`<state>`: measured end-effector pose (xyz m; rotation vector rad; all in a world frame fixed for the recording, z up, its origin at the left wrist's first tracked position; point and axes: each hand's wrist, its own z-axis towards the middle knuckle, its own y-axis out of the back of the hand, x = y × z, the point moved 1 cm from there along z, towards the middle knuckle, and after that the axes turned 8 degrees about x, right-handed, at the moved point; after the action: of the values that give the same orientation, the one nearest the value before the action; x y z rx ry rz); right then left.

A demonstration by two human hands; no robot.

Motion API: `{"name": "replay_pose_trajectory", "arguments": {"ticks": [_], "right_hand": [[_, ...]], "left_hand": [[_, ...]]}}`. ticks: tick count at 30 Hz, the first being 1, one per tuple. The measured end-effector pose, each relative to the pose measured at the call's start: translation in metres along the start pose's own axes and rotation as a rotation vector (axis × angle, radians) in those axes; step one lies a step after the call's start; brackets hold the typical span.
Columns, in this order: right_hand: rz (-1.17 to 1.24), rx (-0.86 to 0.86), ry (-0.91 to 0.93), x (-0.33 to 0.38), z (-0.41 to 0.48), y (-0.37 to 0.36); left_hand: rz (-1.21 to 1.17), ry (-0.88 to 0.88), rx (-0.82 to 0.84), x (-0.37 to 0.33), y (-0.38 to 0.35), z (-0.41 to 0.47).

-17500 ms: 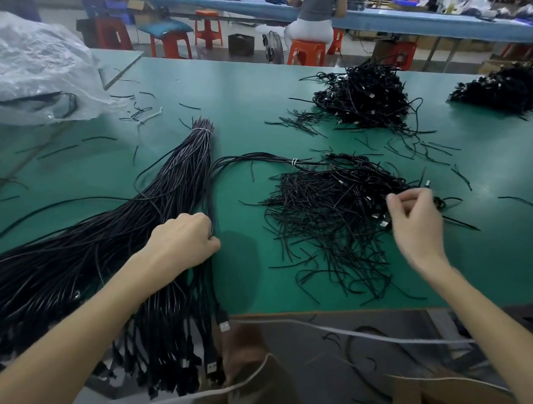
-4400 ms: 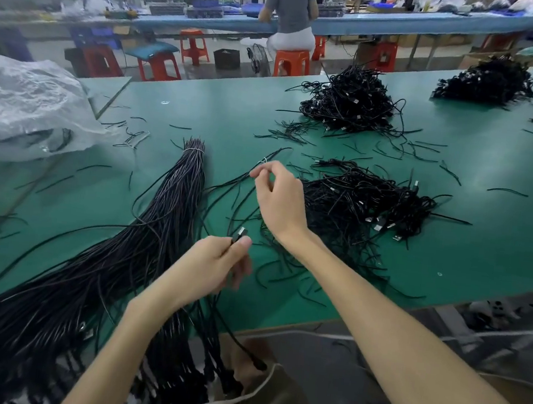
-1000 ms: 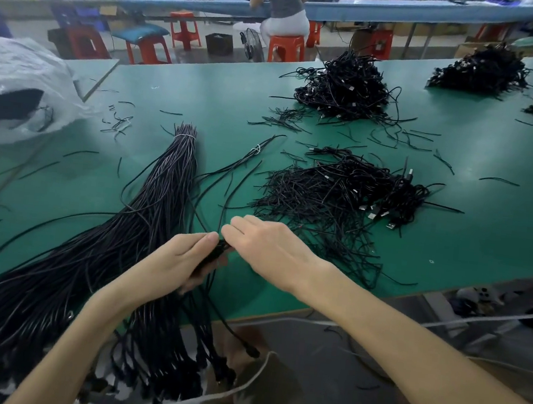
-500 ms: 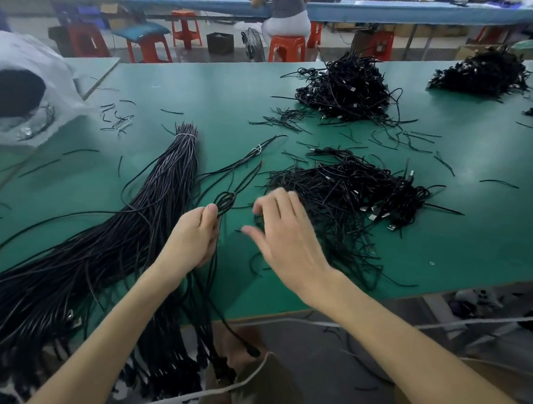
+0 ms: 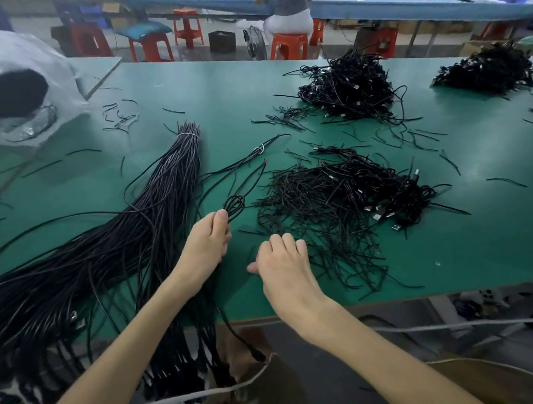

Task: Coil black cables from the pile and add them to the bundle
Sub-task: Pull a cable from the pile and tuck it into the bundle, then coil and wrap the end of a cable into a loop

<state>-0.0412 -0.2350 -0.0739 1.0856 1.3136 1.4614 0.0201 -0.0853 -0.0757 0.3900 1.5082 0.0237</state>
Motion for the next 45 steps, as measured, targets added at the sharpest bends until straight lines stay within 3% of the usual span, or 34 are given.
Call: {"name": "replay_pose_trajectory", "arguments": {"ticks": [3, 6, 9, 11, 19, 26, 35, 45], "right_hand": [[0.167, -0.156, 0.012, -0.005, 0.004, 0.01], [0.617, -0.298, 0.021, -0.009, 0.014, 0.024], [1.146, -0.267, -0.016, -0.001, 0.033, 0.029], [1.266, -0.212, -0.054, 0.009, 0.045, 0.025], [1.346, -0.215, -0.157, 0.016, 0.054, -0.006], [1.388, -0.189, -0.129, 0.013, 0.055, -0.011], [1.373, -0.181, -0.096, 0.012, 0.054, -0.014], [1.435, -0.193, -0.09, 0.011, 0.052, -0.017]], "left_hand": [[0.009, -0.015, -0.002, 0.001, 0.0, -0.001], [0.0, -0.017, -0.01, 0.001, -0.001, 0.0], [-0.003, -0.032, 0.005, 0.001, -0.002, 0.001], [0.002, -0.036, 0.016, 0.001, -0.001, 0.001], [0.011, -0.04, -0.001, 0.004, -0.001, 0.002], [-0.042, -0.056, 0.005, 0.003, 0.0, 0.0], [0.054, -0.061, -0.037, 0.003, -0.001, -0.002], [-0.074, -0.083, -0.041, 0.002, -0.001, -0.006]]}}
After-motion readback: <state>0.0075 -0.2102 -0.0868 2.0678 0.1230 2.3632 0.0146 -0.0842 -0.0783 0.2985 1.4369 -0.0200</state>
